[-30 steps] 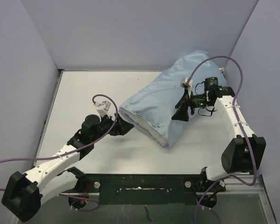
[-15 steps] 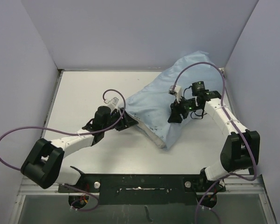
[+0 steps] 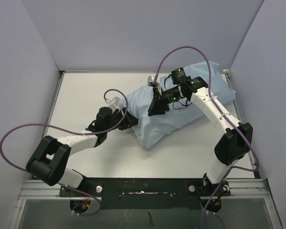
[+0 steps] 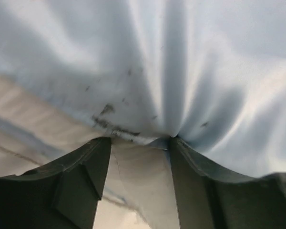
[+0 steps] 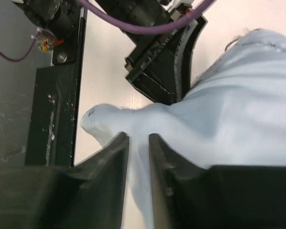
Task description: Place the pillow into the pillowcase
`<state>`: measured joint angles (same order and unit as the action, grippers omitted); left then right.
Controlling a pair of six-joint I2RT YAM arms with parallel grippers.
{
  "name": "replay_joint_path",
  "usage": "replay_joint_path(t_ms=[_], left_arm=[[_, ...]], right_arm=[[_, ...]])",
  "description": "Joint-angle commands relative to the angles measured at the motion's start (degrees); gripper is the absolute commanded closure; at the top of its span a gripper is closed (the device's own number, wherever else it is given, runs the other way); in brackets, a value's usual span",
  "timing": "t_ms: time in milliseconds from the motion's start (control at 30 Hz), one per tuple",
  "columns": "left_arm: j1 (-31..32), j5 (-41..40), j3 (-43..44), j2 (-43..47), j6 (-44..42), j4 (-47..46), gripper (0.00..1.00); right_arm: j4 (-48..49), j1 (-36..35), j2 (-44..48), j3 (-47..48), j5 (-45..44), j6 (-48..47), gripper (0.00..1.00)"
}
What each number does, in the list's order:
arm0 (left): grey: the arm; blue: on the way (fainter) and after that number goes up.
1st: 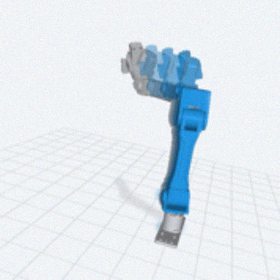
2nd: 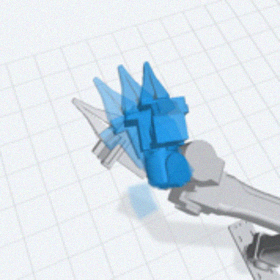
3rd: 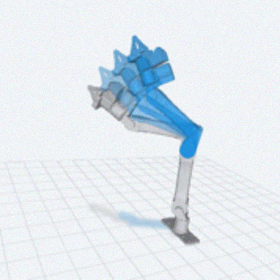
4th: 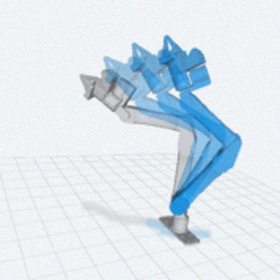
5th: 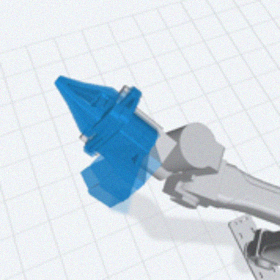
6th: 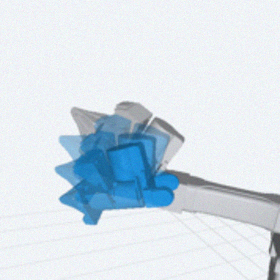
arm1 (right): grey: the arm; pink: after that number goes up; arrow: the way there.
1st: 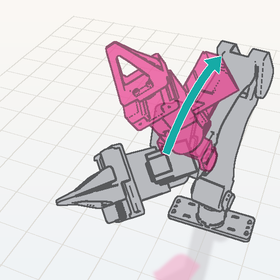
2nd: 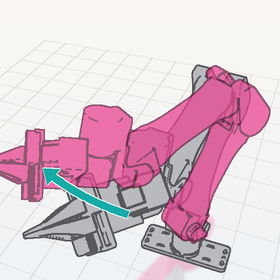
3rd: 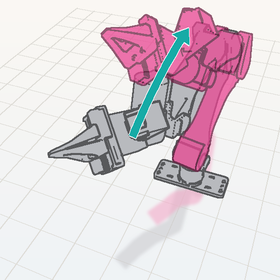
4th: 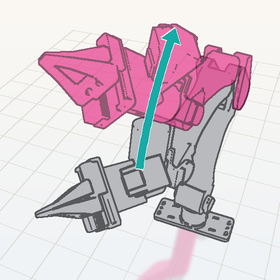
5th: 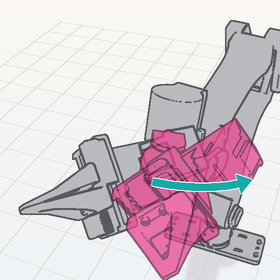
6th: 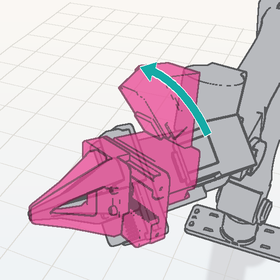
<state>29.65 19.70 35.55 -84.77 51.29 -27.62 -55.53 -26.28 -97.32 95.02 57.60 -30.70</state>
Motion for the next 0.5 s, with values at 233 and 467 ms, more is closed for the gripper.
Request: replay_joint_path(t_ms=[233, 467], left_arm=[[-1.4, -10.3, -13.5, 36.6, -2.1, 16.8, 0.65], [-1.4, -2.9, -14.1, 25.4, 1.8, 9.1, 0.83]], right_arm=[[-19.3, 5.2, 6.7, -1.5, 8.0, -32.9, 0.01], [-13.4, -5.6, 4.5, -10.0, -11.6, -38.4, 0.04]])
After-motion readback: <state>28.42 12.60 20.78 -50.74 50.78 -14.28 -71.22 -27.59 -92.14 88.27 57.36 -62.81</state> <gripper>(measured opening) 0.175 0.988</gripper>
